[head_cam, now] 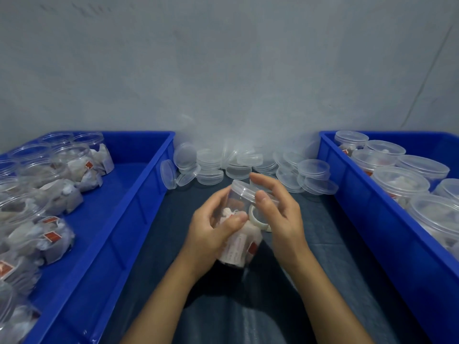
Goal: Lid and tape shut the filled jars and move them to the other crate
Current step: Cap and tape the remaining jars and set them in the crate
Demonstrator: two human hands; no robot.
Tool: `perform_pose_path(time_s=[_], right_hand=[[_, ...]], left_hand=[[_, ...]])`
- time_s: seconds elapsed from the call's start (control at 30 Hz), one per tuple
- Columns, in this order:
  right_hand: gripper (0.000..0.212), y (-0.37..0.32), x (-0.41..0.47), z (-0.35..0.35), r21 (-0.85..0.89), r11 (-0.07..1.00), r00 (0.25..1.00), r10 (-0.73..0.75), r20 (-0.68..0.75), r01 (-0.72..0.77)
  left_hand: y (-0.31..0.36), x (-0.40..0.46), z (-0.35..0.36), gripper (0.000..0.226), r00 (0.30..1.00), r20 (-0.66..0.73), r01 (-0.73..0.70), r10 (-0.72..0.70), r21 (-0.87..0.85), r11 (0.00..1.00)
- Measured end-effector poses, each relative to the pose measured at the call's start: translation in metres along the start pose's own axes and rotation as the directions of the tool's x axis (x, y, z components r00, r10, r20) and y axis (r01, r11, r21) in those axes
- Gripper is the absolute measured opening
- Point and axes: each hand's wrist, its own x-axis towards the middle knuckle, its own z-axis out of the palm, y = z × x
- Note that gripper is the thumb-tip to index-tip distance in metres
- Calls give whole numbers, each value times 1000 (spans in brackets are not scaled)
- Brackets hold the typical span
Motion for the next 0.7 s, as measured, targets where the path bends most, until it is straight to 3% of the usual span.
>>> perform_pose_path(time_s=[0.07, 0.17, 0.27, 0.6, 0.7], right_hand=[[46, -4, -1, 1, 65, 998, 1000, -13, 3, 13], [45, -7, -3, 3, 138, 990, 1000, 30, -1, -29], [35, -9, -3, 4, 183, 980, 997, 75, -7, -73], [27, -1, -1, 7, 90, 995, 994, 52, -94, -44], [22, 2, 1, 7, 72, 997, 992, 46, -119, -37]], left_hand=[[3, -1, 2, 55, 996, 54, 75, -68, -134, 988], [2, -1, 1, 62, 986, 89, 153, -138, -197, 968], [1, 0, 3, 65, 990, 60, 134, -127, -149, 980], [-5, 2, 5, 67, 999, -30, 30, -31, -19, 999], [-10, 2, 9, 70, 998, -56, -1, 6, 94, 996]])
